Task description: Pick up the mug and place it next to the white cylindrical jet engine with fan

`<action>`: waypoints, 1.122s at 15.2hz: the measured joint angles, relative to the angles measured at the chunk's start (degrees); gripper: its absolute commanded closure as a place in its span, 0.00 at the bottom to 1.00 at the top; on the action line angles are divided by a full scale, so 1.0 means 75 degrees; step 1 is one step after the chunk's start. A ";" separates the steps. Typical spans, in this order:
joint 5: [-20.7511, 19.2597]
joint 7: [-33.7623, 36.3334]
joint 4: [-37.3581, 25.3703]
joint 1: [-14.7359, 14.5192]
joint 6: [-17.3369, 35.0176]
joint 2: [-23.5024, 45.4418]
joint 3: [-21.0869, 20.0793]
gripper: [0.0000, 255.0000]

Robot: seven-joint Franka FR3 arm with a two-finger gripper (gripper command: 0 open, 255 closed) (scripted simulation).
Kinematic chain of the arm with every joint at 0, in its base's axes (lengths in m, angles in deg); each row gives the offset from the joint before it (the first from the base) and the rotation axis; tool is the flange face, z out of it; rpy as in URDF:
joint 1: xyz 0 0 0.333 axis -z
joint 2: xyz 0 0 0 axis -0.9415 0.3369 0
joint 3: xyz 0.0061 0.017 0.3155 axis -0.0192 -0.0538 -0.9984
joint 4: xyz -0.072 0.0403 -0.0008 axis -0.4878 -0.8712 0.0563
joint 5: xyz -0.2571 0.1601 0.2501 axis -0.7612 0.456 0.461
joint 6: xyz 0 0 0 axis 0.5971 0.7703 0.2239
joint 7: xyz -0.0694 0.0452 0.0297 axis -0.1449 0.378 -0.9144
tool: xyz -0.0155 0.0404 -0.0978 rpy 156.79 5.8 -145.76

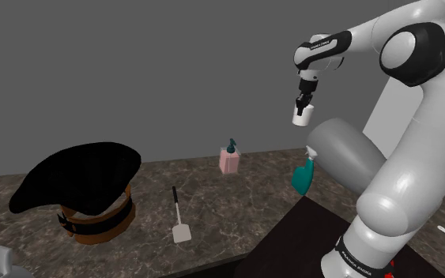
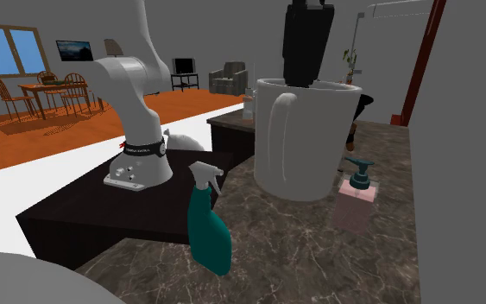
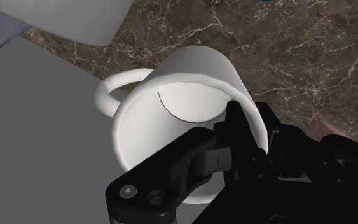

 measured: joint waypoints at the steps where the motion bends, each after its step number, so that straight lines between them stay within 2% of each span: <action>1: 0.0010 -0.0006 0.0065 0.0004 0.0090 0.0026 0.0003 1.00; 17: 0.0207 -0.0097 0.1210 0.0056 0.1656 0.0486 0.0008 1.00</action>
